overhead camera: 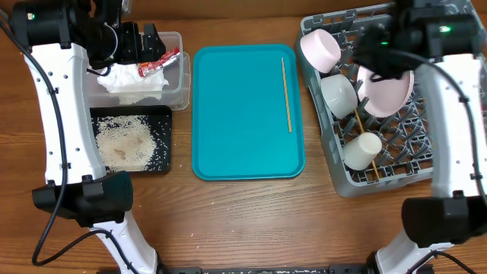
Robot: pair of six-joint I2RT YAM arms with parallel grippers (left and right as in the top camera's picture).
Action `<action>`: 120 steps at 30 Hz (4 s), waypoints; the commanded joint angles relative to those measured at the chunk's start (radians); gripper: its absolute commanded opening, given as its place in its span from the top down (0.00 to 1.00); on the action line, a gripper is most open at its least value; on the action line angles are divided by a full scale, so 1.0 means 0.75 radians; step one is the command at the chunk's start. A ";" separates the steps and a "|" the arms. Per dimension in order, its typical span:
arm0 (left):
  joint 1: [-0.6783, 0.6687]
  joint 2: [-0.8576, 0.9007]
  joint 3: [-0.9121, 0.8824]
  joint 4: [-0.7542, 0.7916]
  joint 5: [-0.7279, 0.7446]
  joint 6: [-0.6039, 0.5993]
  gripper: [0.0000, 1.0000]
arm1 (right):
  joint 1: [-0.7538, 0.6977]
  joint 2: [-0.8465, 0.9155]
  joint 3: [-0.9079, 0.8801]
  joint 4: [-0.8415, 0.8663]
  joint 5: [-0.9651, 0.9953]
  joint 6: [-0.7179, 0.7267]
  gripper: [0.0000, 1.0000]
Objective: Sort waste into correct bins and load items into the dishwasher
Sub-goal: 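Reach right gripper back to the remaining chopstick and grasp it, then place the second chopstick in the dish rack with right gripper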
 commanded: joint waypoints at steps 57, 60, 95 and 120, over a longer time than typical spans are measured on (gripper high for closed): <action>-0.009 -0.001 0.010 0.003 -0.010 -0.008 0.00 | 0.350 0.646 -0.039 0.071 0.104 -0.226 0.96; -0.009 -0.001 0.010 0.003 -0.010 -0.008 0.00 | 0.350 0.544 0.085 -0.060 0.110 -0.261 0.96; -0.009 0.000 0.010 0.003 -0.010 -0.008 0.00 | -0.182 0.070 -0.133 -0.274 0.361 -0.494 0.04; -0.009 -0.001 0.010 0.003 -0.010 -0.008 0.00 | 0.018 -0.496 0.504 -0.444 0.205 -0.478 0.00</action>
